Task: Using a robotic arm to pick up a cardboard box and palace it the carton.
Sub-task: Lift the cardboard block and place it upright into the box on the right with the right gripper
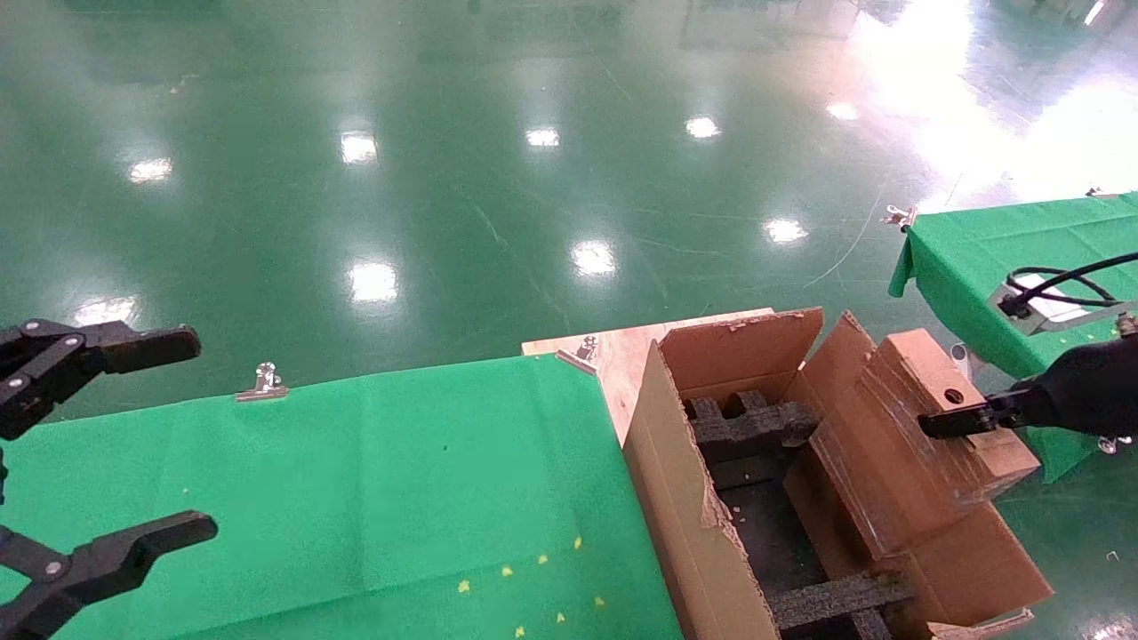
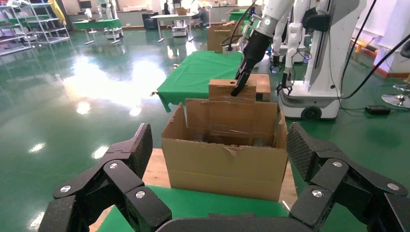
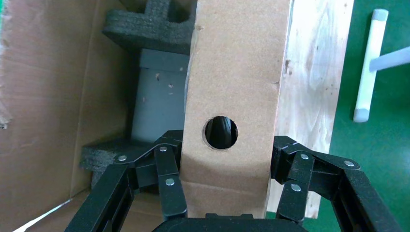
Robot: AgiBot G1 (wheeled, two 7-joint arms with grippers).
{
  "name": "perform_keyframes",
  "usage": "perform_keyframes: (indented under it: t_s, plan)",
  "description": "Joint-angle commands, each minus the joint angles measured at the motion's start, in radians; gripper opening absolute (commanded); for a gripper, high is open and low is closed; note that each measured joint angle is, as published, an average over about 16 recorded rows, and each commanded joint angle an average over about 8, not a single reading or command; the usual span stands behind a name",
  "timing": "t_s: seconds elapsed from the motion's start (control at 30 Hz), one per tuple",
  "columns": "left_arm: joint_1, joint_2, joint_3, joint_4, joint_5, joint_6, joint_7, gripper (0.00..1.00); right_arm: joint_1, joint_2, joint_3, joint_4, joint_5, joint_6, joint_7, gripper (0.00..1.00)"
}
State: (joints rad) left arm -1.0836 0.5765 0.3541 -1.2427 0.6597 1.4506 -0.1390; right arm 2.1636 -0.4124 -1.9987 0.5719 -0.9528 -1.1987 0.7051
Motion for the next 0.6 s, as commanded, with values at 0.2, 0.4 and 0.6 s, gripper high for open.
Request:
perform_keyframes:
  t_s: [0.2, 0.4, 0.6]
  plan:
    - [0.000, 0.000, 0.000, 0.000, 0.000, 0.000, 0.000, 1.00, -0.053, -0.001, -0.004, 0.001, 0.023, 0.046, 0.024, 0.00]
    - [0.000, 0.000, 0.000, 0.000, 0.000, 0.000, 0.000, 1.00, -0.111, -0.021, -0.002, -0.014, 0.052, 0.091, 0.026, 0.00]
    - [0.000, 0.000, 0.000, 0.000, 0.000, 0.000, 0.000, 1.00, -0.164, -0.054, 0.001, -0.042, 0.073, 0.129, 0.014, 0.00]
